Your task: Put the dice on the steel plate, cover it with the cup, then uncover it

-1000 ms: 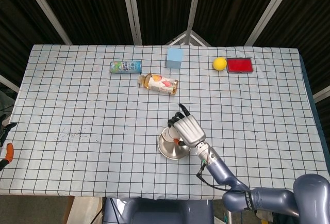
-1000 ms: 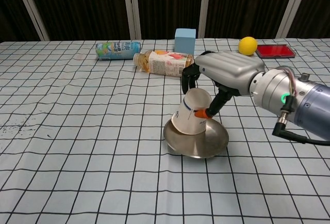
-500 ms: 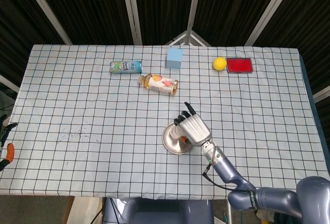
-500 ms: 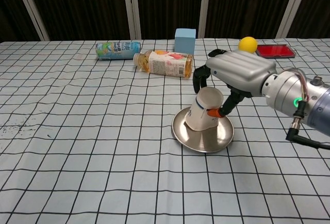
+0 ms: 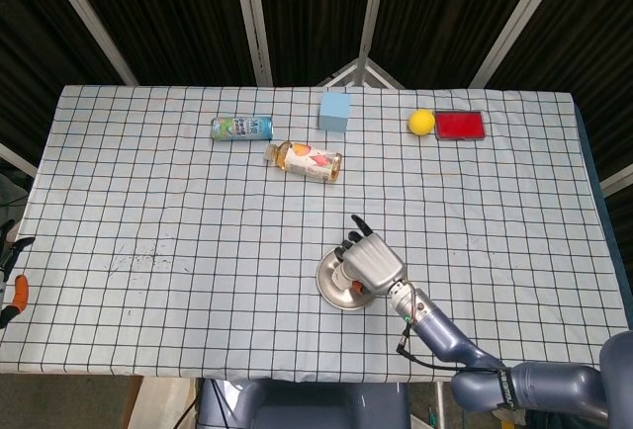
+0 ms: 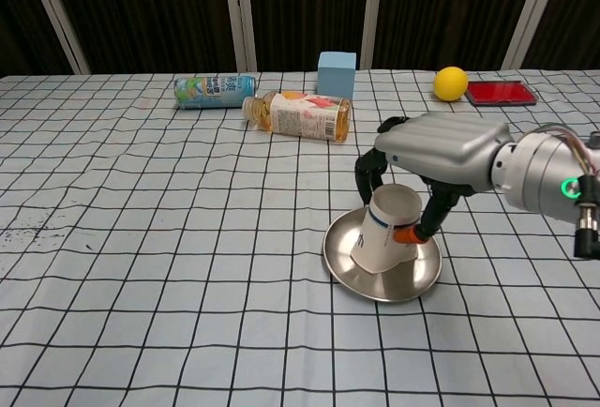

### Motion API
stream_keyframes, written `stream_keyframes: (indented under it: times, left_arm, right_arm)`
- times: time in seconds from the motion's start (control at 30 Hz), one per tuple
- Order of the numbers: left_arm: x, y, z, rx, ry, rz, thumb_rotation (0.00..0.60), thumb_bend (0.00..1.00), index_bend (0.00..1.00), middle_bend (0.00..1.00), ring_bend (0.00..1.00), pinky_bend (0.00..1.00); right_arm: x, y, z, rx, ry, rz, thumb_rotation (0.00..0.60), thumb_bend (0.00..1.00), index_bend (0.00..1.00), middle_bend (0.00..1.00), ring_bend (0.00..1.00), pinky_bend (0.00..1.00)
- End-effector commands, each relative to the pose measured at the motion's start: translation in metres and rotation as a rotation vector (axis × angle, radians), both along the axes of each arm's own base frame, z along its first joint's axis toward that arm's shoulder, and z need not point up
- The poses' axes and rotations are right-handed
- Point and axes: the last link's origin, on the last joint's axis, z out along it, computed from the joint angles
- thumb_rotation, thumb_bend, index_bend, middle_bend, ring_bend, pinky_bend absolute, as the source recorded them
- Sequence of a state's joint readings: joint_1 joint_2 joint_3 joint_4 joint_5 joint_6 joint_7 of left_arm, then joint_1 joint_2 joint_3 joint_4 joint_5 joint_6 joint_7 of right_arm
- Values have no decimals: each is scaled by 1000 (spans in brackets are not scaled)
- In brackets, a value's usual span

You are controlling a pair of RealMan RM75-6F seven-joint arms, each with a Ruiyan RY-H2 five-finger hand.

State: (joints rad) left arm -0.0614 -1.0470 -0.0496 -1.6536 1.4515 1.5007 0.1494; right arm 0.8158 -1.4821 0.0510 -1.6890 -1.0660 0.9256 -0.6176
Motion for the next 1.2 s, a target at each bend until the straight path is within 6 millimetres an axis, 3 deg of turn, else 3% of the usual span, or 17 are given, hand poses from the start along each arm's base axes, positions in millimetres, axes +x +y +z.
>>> stream_keyframes:
  times: [0.03, 0.23, 0.87, 1.07, 1.2]
  left_arm:
    - [0, 0, 0, 1, -2, 0, 600, 838, 186, 0, 0, 0]
    - [0, 0, 1, 2, -4, -1, 600, 837, 188, 0, 0, 0]
    - [0, 0, 1, -3, -4, 0, 600, 837, 189, 0, 0, 0]
    - [-1, 0, 1, -3, -6, 0, 600, 837, 189, 0, 0, 0]
    - [-1, 0, 1, -2, -7, -1, 600, 837, 189, 0, 0, 0]
  right_arm:
    - [4, 5, 1, 62, 43, -32, 600, 466, 698, 574, 278, 0]
    - [13, 9, -1, 154, -24, -128, 600, 467, 698, 574, 278, 0]
    - [27, 11, -8, 214, -267, -156, 600, 466, 698, 573, 283, 0]
    - [27, 1, -1, 124, -351, -108, 600, 466, 698, 573, 285, 0]
    - [21, -14, 10, -25, -370, -42, 600, 466, 698, 573, 286, 0]
